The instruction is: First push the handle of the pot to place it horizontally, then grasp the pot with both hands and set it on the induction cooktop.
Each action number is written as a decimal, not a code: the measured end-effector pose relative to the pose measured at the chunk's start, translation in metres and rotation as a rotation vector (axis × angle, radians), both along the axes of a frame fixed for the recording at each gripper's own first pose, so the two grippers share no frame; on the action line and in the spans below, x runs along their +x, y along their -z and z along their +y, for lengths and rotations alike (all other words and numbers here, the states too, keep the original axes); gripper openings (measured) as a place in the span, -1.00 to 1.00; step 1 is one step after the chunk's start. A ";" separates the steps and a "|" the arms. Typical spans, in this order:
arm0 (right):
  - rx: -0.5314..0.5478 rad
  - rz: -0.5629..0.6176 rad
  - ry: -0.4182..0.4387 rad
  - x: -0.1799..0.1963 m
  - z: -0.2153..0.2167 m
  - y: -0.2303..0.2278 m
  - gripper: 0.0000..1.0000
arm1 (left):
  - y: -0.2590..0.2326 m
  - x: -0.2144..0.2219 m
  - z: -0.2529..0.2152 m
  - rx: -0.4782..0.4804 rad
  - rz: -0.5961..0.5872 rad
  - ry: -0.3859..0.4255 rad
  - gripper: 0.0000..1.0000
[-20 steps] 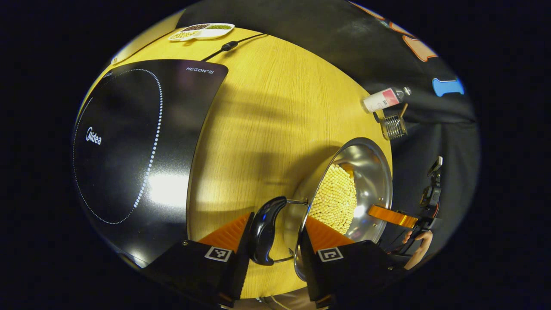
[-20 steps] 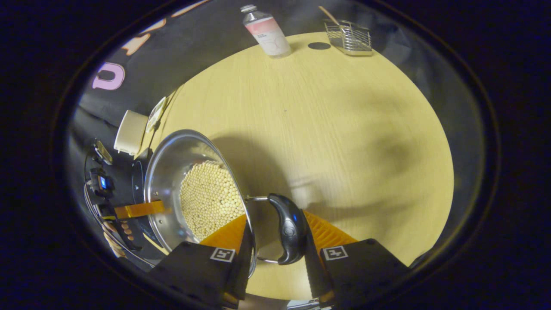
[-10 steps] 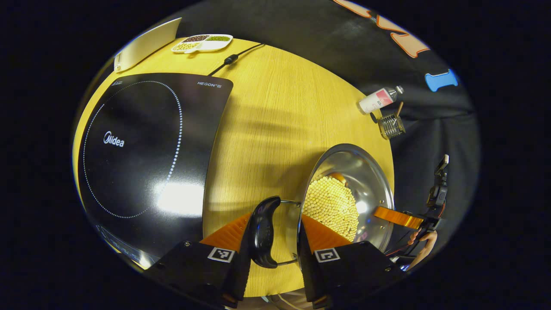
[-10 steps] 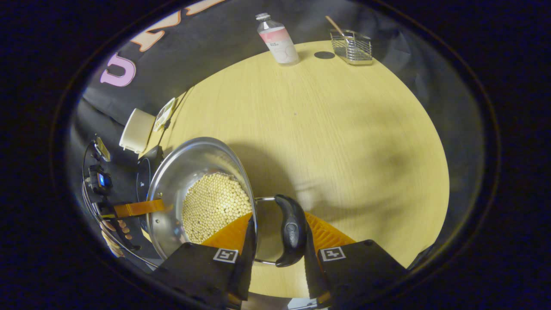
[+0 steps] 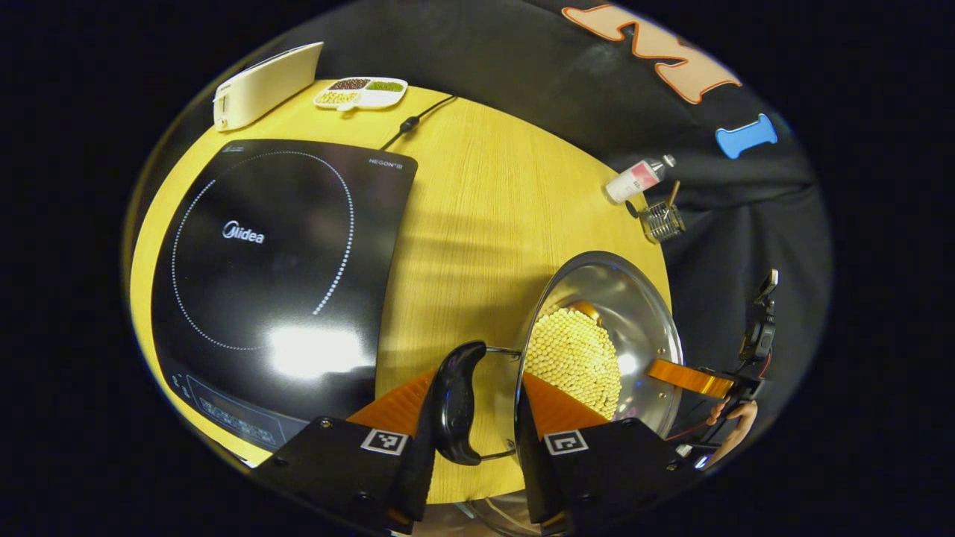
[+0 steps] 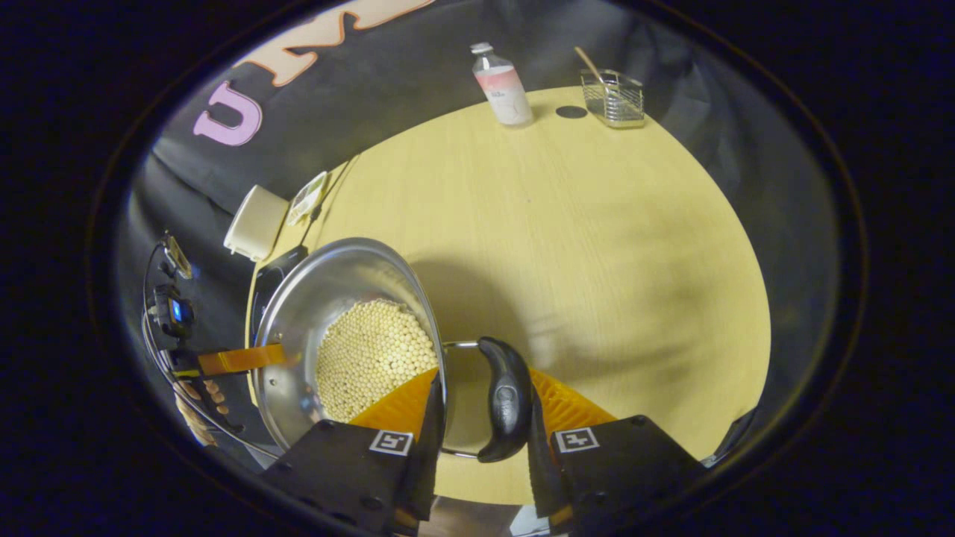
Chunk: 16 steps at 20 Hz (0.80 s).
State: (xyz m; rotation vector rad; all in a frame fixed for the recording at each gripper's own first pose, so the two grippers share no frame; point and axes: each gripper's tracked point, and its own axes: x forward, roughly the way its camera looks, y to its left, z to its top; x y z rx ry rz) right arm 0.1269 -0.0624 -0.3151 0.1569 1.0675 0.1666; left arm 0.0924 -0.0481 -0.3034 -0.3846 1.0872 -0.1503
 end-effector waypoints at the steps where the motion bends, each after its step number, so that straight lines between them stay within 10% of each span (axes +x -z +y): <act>1: 0.010 -0.004 -0.004 -0.007 0.004 -0.005 0.08 | -0.005 -0.003 0.004 0.005 -0.010 -0.002 0.10; 16: 0.082 -0.030 -0.025 -0.055 0.130 -0.026 -0.05 | -0.053 -0.042 0.128 0.058 -0.084 -0.037 0.04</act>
